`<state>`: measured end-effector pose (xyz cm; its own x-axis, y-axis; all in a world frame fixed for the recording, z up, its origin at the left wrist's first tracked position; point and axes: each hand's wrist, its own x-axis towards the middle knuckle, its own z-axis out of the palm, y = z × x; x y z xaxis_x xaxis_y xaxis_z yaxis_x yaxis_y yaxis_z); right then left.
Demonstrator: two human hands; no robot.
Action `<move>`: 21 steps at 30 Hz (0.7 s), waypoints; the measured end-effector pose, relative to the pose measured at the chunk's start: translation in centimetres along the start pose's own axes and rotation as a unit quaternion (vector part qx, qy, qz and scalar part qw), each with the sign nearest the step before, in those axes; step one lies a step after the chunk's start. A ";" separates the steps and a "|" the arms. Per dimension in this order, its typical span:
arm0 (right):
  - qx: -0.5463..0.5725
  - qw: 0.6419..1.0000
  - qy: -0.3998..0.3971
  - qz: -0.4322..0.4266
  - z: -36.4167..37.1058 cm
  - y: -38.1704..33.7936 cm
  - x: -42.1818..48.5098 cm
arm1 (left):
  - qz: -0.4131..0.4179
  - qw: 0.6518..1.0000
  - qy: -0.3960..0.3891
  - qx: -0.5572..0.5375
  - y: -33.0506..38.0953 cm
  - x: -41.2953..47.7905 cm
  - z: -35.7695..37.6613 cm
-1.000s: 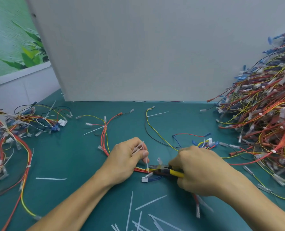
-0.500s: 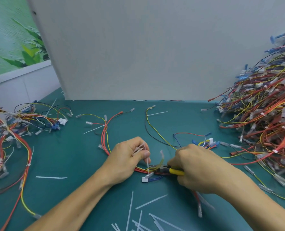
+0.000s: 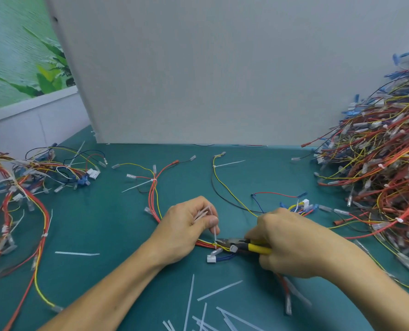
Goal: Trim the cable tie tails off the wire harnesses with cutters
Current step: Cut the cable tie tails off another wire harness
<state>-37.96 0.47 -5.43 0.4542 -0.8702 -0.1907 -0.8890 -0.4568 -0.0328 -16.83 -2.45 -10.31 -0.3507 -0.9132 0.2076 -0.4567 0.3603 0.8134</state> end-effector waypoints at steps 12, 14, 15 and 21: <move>-0.047 0.999 0.025 -0.006 0.5 -0.2 0.5 | 0.002 1.000 -0.007 -0.016 -0.2 0.0 0.1; -0.061 0.998 0.031 -0.009 0.6 -0.2 0.5 | 0.001 1.000 -0.007 -0.021 -0.2 0.0 0.1; -0.069 0.997 0.034 -0.011 0.6 -0.3 0.5 | 0.001 1.000 -0.008 -0.022 -0.2 0.0 0.1; -0.103 0.994 0.043 -0.017 0.8 -0.3 0.4 | -0.006 1.000 -0.005 -0.019 -0.1 0.1 0.1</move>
<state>-37.51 0.38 -6.30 0.4945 -0.8625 -0.1072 -0.8467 -0.5059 0.1649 -16.95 -2.50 -10.42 -0.3531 -0.9154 0.1933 -0.4290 0.3420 0.8360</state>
